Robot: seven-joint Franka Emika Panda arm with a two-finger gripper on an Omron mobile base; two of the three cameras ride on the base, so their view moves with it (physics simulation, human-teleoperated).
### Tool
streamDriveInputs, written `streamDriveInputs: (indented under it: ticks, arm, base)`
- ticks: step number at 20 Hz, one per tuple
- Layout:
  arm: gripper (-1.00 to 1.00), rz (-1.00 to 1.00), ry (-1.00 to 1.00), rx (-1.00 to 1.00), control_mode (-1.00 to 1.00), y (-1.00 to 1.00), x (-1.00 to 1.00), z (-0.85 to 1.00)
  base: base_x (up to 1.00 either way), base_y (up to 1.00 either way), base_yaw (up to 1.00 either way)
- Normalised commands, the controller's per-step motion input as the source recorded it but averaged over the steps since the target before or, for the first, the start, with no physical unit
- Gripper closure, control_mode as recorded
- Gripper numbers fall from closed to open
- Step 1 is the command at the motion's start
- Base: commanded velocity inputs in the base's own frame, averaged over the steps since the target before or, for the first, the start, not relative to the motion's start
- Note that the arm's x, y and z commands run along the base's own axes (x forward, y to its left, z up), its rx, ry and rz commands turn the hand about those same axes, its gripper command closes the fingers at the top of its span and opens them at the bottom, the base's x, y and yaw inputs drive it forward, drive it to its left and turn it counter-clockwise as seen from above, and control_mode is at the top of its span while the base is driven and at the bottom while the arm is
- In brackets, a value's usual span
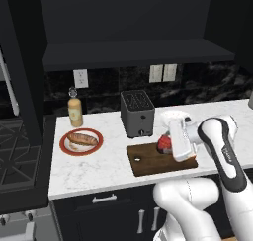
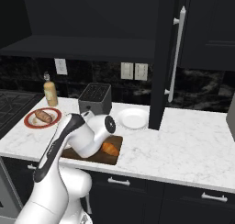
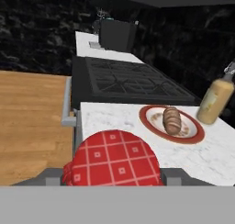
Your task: From the different types of pastries on the counter, select a croissant and place it on the cutting board. Then retrieve a jar of jam from the cabinet and place it alongside the croissant on the cutting board.
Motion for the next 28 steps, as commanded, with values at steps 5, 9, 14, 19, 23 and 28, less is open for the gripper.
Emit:
streamDriveInputs:
  ticks: [5, 9, 14, 19, 23, 28]
  arm:
    - [1.00, 0.06, 0.08, 0.00, -1.00, -0.03, 0.54, -0.47]
    - [1.00, 0.10, 0.05, 0.00, -1.00, -0.07, 0.57, -0.39]
    - [1.00, 0.14, 0.00, 0.00, -1.00, -0.15, 0.50, -0.36]
    - [1.00, 0.12, 0.00, 0.00, -1.00, -0.13, 0.29, -0.57]
    - [1.00, 0.10, 0.00, 0.00, -1.00, -0.09, 0.30, -0.39]
    - [1.00, 0.09, 0.00, 0.00, -1.00, -0.02, 0.22, -0.31]
  base:
    - [0.00, 0.00, 0.00]
    - [0.00, 0.00, 0.00]
    - [0.00, 0.00, 0.00]
    - [0.00, 0.00, 0.00]
    - [0.00, 0.00, 0.00]
    - [0.00, 0.00, 0.00]
